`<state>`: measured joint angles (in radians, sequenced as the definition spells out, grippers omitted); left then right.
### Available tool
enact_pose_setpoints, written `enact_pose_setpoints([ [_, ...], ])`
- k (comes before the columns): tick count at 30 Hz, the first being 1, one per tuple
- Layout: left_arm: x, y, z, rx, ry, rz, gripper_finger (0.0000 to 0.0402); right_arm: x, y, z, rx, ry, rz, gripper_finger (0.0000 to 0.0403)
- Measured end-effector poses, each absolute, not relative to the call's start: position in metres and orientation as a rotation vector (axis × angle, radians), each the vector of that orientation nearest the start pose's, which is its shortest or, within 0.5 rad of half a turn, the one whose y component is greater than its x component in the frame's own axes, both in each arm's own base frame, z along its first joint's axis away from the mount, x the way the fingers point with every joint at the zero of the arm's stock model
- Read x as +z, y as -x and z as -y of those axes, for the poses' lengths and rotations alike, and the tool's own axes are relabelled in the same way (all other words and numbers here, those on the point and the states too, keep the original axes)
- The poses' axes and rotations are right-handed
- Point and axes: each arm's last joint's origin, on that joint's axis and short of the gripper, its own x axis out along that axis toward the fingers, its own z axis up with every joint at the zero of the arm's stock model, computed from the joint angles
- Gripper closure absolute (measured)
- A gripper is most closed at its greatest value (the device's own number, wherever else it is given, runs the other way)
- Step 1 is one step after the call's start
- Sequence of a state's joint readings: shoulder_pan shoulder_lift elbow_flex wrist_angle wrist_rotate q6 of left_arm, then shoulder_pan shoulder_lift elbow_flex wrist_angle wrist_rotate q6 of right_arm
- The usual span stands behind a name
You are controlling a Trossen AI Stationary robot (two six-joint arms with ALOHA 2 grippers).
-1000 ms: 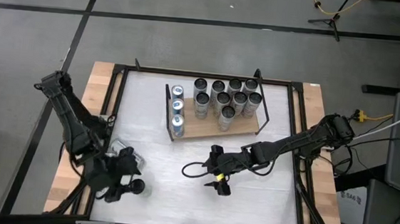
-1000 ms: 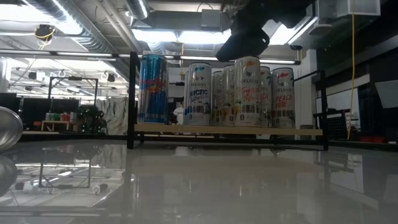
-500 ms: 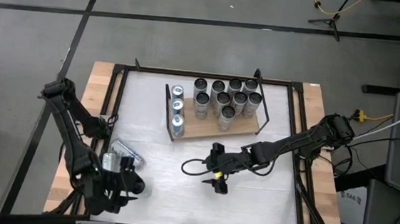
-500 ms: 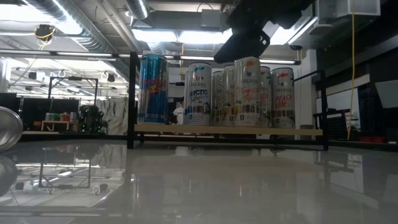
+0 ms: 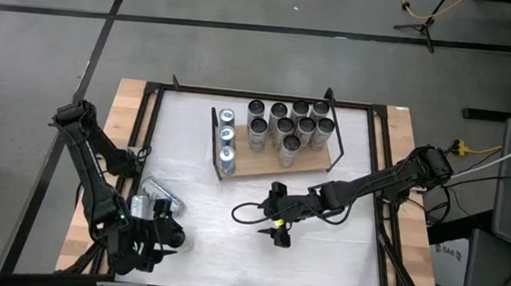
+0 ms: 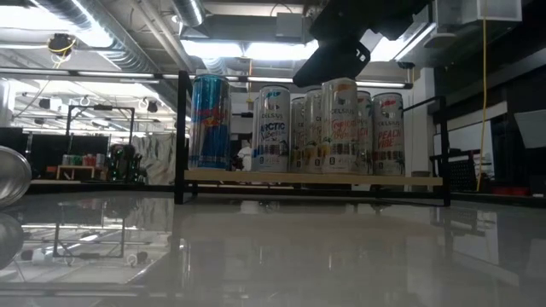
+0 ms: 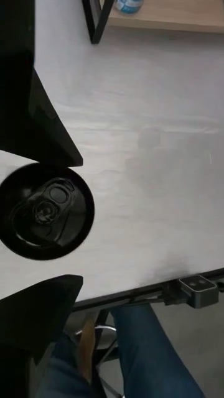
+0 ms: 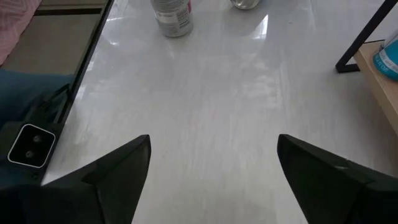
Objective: Place canned beverage on shelf
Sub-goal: Put the white-pink soda can on the shelf aligned with the other white-pink soda can
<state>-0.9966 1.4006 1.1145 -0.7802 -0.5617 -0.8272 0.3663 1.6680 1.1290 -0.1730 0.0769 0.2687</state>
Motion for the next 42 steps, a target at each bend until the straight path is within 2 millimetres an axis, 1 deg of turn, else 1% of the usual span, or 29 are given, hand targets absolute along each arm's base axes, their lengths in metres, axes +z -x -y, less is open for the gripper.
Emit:
enact_pose_setpoints([
  [9, 0.270, -0.159, 0.217, -0.035, 0.001, -0.861, 0.0109, 0.229, -0.337, -0.127, 0.181, -0.099, -0.727, 0.0059],
  [17, 0.267, -0.159, 0.219, -0.061, 0.008, -0.900, 0.0109, 0.229, -0.337, -0.127, 0.182, -0.099, -0.728, 0.0059],
  [20, 0.262, -0.161, 0.222, -0.055, -0.007, -0.915, 0.0109, 0.229, -0.337, -0.127, 0.182, -0.099, -0.728, 0.0059],
  [28, 0.239, -0.168, 0.233, -0.027, -0.078, -0.966, 0.0109, 0.229, -0.337, -0.127, 0.182, -0.099, -0.728, 0.0059],
  [33, 0.234, -0.171, 0.233, -0.009, -0.082, -0.974, 0.0111, 0.229, -0.337, -0.127, 0.183, -0.099, -0.728, 0.0059],
  [36, 0.234, -0.174, 0.231, 0.000, -0.071, -0.975, 0.0123, 0.229, -0.337, -0.127, 0.192, -0.102, -0.729, 0.0059],
  [39, 0.235, -0.177, 0.229, 0.004, -0.056, -0.984, 0.0147, 0.230, -0.337, -0.127, 0.206, -0.106, -0.732, 0.0059],
  [42, 0.235, -0.184, 0.225, 0.016, -0.020, -0.993, 0.0167, 0.233, -0.334, -0.128, 0.238, -0.117, -0.736, 0.0059],
])
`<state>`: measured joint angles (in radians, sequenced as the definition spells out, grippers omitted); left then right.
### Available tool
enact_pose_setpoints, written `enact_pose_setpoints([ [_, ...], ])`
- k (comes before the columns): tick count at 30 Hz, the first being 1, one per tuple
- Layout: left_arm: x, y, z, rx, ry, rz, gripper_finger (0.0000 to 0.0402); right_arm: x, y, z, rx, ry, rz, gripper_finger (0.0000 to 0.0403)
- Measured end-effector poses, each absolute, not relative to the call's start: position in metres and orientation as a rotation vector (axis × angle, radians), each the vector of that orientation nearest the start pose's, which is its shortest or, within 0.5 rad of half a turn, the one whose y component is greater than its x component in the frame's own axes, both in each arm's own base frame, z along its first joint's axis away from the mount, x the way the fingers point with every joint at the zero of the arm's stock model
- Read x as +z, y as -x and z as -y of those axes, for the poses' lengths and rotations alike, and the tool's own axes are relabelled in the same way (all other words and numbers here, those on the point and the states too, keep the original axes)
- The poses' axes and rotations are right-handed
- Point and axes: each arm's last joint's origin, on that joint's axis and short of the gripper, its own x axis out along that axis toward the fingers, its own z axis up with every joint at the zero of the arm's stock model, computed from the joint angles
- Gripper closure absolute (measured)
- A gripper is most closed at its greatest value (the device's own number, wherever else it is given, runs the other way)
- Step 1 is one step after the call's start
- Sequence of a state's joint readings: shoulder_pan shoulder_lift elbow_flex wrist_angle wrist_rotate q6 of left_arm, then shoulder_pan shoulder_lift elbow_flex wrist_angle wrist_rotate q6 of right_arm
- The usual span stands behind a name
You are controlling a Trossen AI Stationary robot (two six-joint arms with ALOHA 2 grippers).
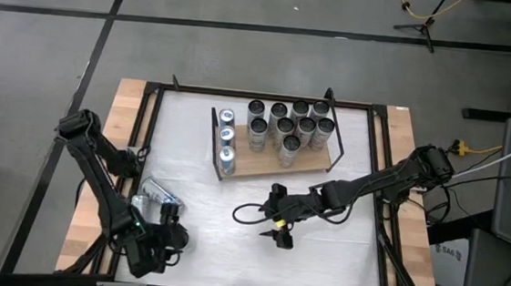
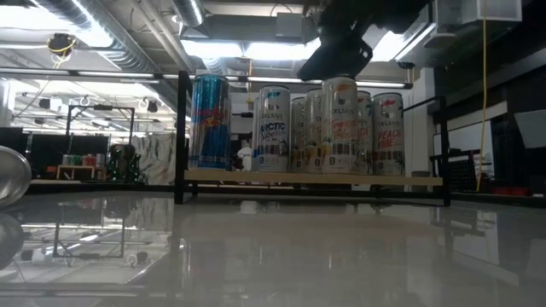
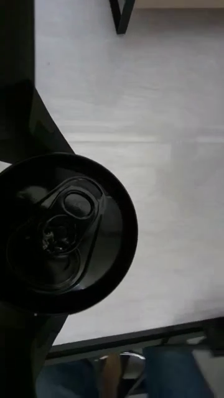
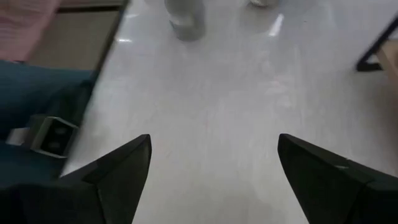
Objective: Place canned beverage on shelf
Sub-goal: Put the white-pink soda can on the shelf aligned with the other white-pink soda can
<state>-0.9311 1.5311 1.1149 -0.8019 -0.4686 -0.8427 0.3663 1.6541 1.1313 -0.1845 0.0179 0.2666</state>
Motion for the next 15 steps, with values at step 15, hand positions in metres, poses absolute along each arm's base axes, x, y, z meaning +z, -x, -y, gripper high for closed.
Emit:
enact_pose_setpoints([
  [15, 0.248, -0.278, 0.152, 0.025, -0.139, -0.797, 0.0165, 0.302, -0.276, -0.103, 0.197, -0.045, -0.695, 0.0059],
])
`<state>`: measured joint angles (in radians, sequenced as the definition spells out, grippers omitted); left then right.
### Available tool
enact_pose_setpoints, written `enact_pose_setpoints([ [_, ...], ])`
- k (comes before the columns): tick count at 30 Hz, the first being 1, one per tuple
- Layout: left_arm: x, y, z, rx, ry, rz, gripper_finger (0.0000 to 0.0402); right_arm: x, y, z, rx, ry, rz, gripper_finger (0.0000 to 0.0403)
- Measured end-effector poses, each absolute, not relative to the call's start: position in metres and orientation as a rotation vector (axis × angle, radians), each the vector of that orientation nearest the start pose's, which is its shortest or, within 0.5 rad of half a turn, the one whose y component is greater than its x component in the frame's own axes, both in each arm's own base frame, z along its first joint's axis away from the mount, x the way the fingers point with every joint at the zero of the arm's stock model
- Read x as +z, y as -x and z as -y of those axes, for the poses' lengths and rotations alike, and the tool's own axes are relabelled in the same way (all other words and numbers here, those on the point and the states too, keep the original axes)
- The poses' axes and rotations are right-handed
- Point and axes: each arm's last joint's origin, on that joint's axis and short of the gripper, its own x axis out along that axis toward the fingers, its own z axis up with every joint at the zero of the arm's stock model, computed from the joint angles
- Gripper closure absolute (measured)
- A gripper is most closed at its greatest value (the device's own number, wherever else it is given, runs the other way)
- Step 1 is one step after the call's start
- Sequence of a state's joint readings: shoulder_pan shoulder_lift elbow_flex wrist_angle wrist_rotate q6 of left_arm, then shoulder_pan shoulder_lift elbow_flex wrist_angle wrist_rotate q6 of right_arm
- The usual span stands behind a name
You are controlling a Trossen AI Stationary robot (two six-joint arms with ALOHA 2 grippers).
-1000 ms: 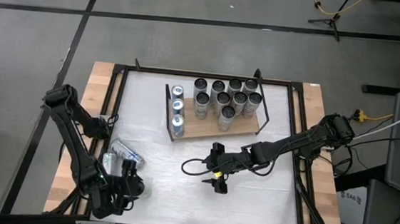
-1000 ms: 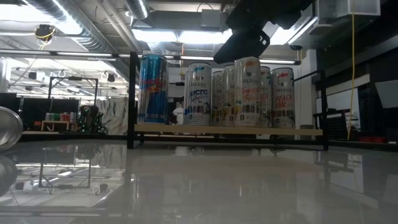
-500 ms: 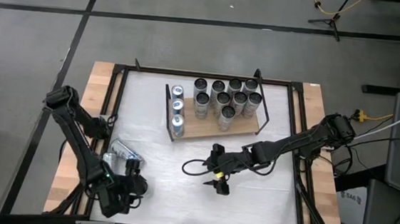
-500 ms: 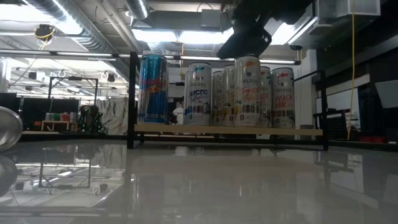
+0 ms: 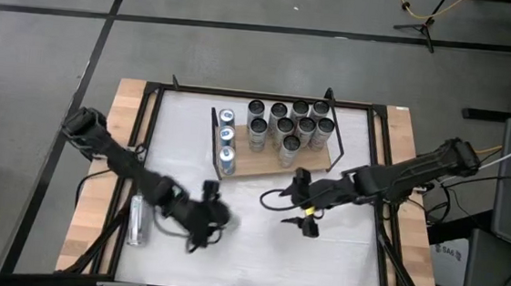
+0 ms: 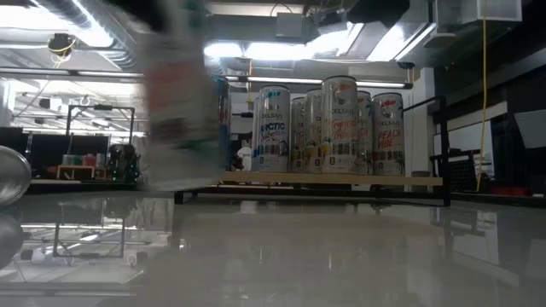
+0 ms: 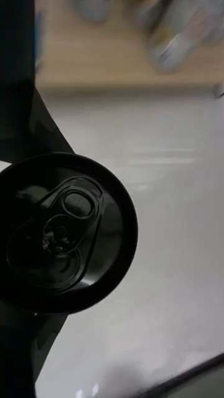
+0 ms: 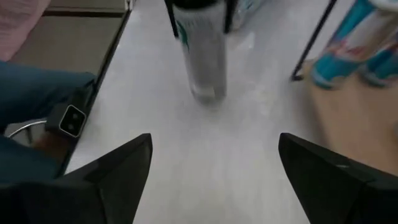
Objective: Place canned beverage on shelf
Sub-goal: Put the white-pink soda can on the shelf aligned with the other white-pink soda can
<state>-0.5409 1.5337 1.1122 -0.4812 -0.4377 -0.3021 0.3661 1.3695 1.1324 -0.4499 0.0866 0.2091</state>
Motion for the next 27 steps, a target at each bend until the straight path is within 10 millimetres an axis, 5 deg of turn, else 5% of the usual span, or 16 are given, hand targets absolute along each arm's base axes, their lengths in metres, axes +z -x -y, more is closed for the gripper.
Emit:
enact_pose_setpoints([
  [6, 0.257, -0.312, 0.100, 0.042, -0.112, -0.705, 0.0163, 0.315, -0.265, -0.097, 0.147, -0.001, -0.642, 0.0059],
  [13, 0.257, -0.323, 0.059, 0.085, -0.053, -0.728, 0.0162, 0.316, -0.265, -0.096, 0.129, 0.004, -0.636, 0.0059],
  [27, 0.232, -0.335, 0.069, 0.060, -0.088, -0.798, 0.0161, 0.317, -0.265, -0.096, 0.130, 0.000, -0.624, 0.0059],
])
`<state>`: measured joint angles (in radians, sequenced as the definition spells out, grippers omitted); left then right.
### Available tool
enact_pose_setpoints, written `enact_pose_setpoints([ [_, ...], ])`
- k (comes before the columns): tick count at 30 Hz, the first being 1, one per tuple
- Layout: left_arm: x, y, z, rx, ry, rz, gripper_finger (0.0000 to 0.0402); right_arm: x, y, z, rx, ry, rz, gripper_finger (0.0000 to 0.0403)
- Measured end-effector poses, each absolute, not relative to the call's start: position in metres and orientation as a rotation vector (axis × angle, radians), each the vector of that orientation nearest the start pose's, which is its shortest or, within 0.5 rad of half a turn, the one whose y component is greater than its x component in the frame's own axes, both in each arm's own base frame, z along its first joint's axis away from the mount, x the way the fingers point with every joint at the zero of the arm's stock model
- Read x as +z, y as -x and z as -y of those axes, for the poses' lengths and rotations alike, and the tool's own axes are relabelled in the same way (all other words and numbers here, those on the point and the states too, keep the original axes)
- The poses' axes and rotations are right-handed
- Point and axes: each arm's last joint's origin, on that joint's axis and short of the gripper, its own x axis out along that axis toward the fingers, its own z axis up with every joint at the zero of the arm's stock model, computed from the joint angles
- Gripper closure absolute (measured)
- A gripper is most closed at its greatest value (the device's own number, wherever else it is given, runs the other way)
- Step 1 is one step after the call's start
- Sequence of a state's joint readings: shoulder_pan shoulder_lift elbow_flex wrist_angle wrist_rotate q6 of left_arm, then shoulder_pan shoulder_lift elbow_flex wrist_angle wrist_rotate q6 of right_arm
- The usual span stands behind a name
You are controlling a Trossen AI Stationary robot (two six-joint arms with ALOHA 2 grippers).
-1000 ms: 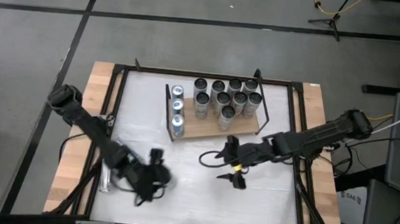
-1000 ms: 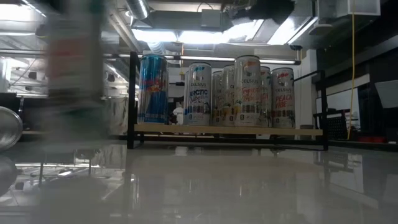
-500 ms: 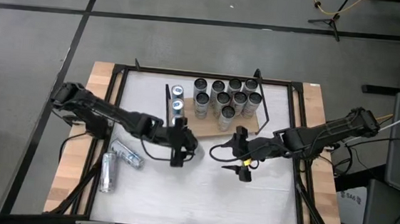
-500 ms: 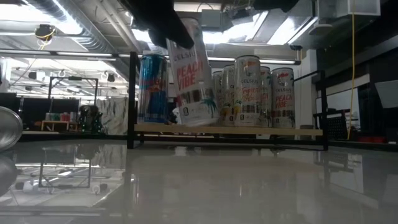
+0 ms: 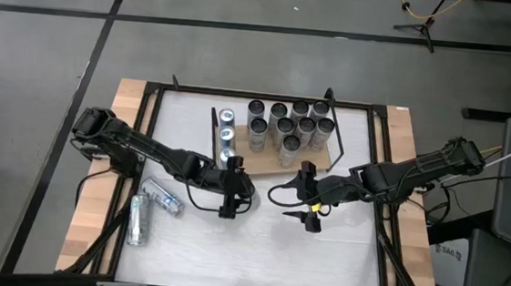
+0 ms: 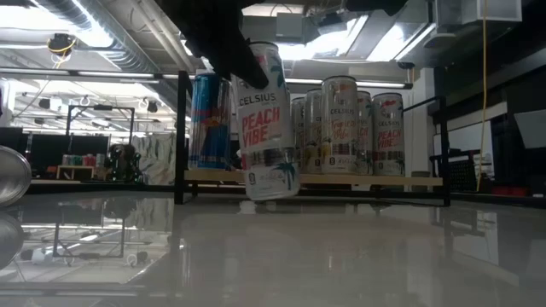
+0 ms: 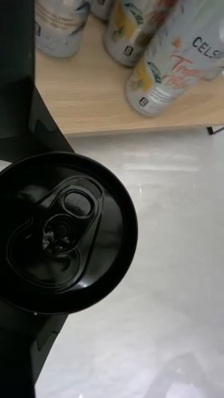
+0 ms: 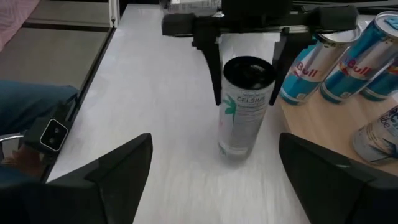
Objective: Place canned beverage on shelf
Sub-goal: Put the white-pink soda can on the shelf aligned with the other white-pink soda can
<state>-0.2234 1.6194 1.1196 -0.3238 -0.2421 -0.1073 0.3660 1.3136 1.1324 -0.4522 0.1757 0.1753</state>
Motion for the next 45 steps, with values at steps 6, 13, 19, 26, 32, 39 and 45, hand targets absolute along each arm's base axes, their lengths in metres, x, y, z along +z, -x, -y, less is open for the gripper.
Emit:
enact_pose_setpoints([
  [6, 0.2239, -0.3365, 0.0749, 0.071, -0.095, -0.814, 0.0157, 0.3173, -0.2658, -0.0964, 0.130, -0.002, -0.617, 0.0059],
  [13, 0.2246, -0.3377, 0.0751, 0.072, -0.086, -0.798, 0.0123, 0.3175, -0.2659, -0.0965, 0.131, -0.002, -0.615, 0.0059],
  [19, 0.2249, -0.3380, 0.0750, 0.078, -0.088, -0.792, 0.0107, 0.3174, -0.2658, -0.0965, 0.131, -0.002, -0.615, 0.0059],
  [26, 0.2247, -0.3380, 0.0749, 0.078, -0.091, -0.793, 0.0106, 0.3174, -0.2658, -0.0965, 0.131, -0.002, -0.616, 0.0059],
  [32, 0.2249, -0.3379, 0.0749, 0.078, -0.091, -0.793, 0.0106, 0.3173, -0.2659, -0.0965, 0.131, -0.002, -0.616, 0.0059],
  [39, 0.2264, -0.3389, 0.0751, 0.078, -0.087, -0.776, 0.0105, 0.3173, -0.2659, -0.0965, 0.131, -0.002, -0.616, 0.0059],
  [45, 0.2319, -0.3371, 0.0746, 0.081, -0.080, -0.755, 0.0105, 0.3177, -0.2663, -0.0967, 0.132, -0.004, -0.610, 0.0059],
])
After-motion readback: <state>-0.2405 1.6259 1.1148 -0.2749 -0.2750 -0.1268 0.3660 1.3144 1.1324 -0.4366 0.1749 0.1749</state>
